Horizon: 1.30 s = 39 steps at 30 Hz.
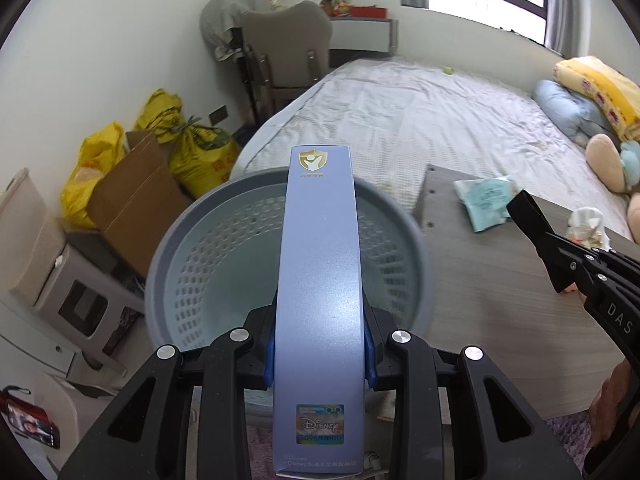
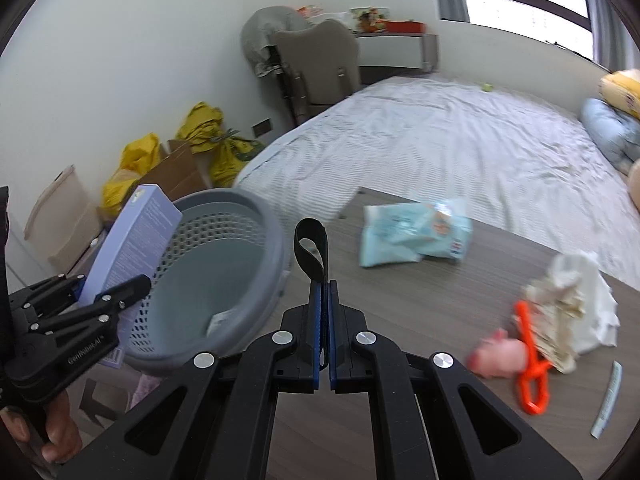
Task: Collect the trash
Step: 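Carry the lavender box and black band over the grey basket, then open both grippers to drop the box and band into the basket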
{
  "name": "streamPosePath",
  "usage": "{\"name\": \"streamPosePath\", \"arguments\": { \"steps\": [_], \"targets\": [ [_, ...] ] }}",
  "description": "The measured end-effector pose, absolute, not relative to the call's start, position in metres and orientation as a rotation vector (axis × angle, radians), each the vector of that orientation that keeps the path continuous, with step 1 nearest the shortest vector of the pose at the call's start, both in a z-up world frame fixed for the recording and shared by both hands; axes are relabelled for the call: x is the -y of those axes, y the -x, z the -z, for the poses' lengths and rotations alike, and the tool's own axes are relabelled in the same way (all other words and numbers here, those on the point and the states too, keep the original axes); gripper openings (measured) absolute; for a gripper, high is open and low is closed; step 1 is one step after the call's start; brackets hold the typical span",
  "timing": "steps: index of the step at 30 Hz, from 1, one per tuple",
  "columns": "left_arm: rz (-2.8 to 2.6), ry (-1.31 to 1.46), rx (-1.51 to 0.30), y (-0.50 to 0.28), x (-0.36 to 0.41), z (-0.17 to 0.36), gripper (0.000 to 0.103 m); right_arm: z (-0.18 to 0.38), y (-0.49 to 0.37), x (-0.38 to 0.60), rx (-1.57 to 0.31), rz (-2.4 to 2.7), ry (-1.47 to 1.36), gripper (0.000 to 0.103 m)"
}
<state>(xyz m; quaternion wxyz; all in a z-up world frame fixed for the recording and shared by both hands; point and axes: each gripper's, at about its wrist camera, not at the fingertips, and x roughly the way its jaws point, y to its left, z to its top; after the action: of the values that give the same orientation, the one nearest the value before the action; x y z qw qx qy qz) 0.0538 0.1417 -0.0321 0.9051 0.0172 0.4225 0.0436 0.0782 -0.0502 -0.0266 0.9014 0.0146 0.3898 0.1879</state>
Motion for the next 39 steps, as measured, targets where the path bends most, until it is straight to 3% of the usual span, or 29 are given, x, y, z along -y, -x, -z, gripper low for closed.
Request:
{"name": "streamPosePath", "arguments": {
  "steps": [17,39],
  "targets": [
    [-0.141,0.05,-0.934,-0.064,-0.217,0.063,0.031,0.043,-0.112,-0.054,-0.854,-0.497,0.078,0.003],
    [-0.121,0.072,-0.946,-0.082,-0.228,0.07,0.031,0.051,-0.135,-0.071,-0.887,-0.507,0.07,0.003]
  ]
}}
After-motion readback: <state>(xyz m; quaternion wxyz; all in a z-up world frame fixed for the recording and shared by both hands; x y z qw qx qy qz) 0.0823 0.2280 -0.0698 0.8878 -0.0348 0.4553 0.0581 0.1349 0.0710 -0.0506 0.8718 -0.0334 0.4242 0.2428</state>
